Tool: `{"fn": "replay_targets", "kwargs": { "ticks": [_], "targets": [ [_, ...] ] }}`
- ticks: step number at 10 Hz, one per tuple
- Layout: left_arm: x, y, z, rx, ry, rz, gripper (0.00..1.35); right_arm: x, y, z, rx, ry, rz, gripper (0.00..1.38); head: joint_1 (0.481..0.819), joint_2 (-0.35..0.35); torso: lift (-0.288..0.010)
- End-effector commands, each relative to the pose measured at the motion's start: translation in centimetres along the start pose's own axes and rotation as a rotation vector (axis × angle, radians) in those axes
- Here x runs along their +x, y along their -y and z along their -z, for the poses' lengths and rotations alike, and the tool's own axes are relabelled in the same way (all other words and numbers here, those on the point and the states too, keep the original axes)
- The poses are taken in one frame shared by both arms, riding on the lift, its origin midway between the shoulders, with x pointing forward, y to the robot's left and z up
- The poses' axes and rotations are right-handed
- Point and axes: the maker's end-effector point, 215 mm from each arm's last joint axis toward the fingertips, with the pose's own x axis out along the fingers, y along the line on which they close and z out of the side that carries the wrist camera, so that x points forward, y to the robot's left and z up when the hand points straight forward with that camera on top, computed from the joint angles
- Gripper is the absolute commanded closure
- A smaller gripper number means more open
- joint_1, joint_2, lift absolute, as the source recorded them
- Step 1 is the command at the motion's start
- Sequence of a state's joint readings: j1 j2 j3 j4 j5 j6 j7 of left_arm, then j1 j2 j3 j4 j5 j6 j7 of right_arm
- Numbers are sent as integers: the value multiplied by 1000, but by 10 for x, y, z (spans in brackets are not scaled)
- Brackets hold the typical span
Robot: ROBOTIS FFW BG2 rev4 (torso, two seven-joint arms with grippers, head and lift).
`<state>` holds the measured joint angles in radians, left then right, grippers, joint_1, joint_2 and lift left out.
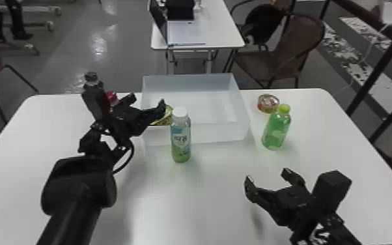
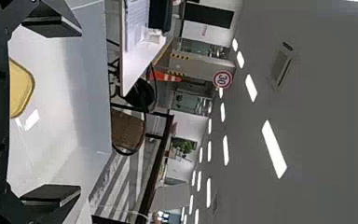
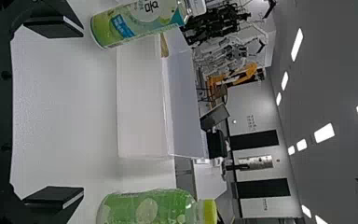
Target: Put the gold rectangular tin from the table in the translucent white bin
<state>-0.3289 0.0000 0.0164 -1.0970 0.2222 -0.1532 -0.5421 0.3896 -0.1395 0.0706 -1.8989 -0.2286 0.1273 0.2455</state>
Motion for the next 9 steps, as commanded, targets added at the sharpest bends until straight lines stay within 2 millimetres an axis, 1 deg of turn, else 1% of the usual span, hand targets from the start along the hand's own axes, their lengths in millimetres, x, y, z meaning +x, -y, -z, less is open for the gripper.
{"fn": "replay_targets", "kwargs": {
  "ticks": [1, 4, 5, 6, 7, 8, 9],
  "targets": [
    [-28, -6, -4, -27, 40, -46, 104, 0, 0, -1, 0, 2, -1, 102, 695, -18, -131],
    [-102, -30, 12, -18, 54, -207, 111, -1, 1, -2, -1, 3, 2, 102, 695, 22, -131],
    [-129, -38, 25, -24, 30, -243, 111, 0, 2, -3, -2, 5, 1, 102, 695, 42, -131],
    [-162, -50, 33, -19, 16, -294, 111, 0, 2, -5, -5, 8, 0, 102, 695, 59, -131],
    [-197, -62, 36, 2, 6, -363, 105, 1, 2, -6, -7, 11, 0, 102, 695, 83, -131],
    [-226, -72, 37, 29, -2, -412, 102, 1, 3, -7, -9, 10, 1, 102, 695, 100, -131],
    [-247, -78, 36, 51, -2, -438, 108, 1, 4, -8, -12, 11, 0, 102, 695, 136, -131]
  ]
}}
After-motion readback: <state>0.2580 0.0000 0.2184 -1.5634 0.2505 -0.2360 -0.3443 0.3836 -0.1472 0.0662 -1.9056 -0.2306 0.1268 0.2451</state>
